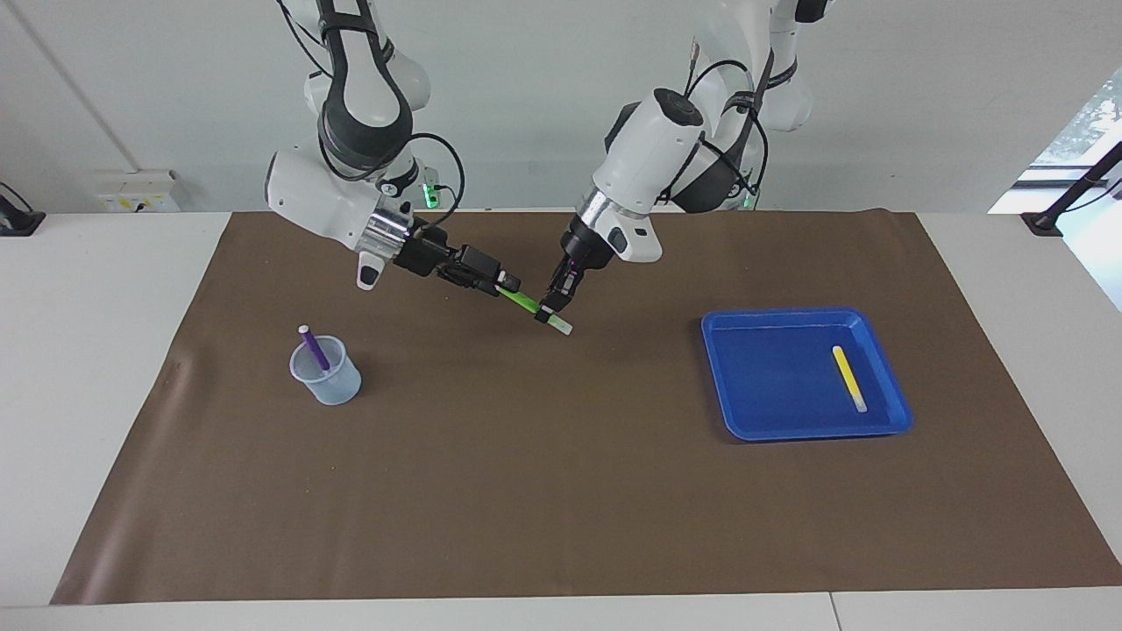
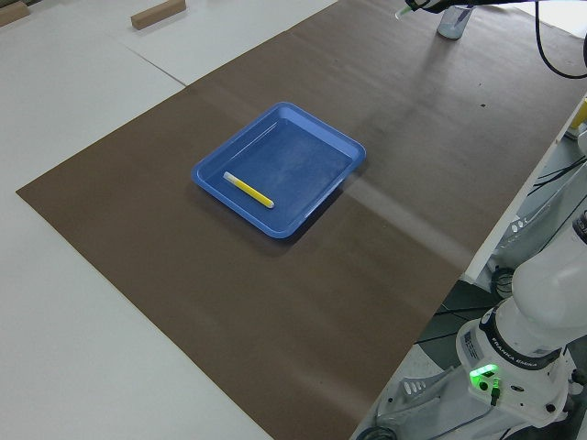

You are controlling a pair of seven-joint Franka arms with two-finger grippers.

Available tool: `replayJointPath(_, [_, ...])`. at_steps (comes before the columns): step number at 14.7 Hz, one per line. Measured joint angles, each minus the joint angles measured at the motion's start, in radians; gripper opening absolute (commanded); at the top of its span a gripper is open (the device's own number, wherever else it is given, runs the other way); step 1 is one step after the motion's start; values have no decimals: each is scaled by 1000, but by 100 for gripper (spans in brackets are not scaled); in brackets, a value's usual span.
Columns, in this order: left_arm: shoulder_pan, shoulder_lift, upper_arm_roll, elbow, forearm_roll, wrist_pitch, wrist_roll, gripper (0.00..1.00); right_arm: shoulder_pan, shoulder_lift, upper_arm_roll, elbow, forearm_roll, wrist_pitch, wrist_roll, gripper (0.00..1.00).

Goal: Transfer and insert pens with both arms
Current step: 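Lift the green pen with the left gripper while the right gripper approaches, then take the green pen with the right gripper and open the left gripper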

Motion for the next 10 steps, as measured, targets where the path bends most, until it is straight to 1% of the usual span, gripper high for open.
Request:
replayJointPath(1, [0,2,0,0,0,6,-17,0,0,-2,0,0,0,0,0,65])
replayJointPath(7, [0,7,0,0,0,16,-36,0,0,-3,-2,9,0,1,0,65])
replayJointPath(10, [0,8,0,0,0,16,-36,0,-1,-3,-3,19,0,7,0,58])
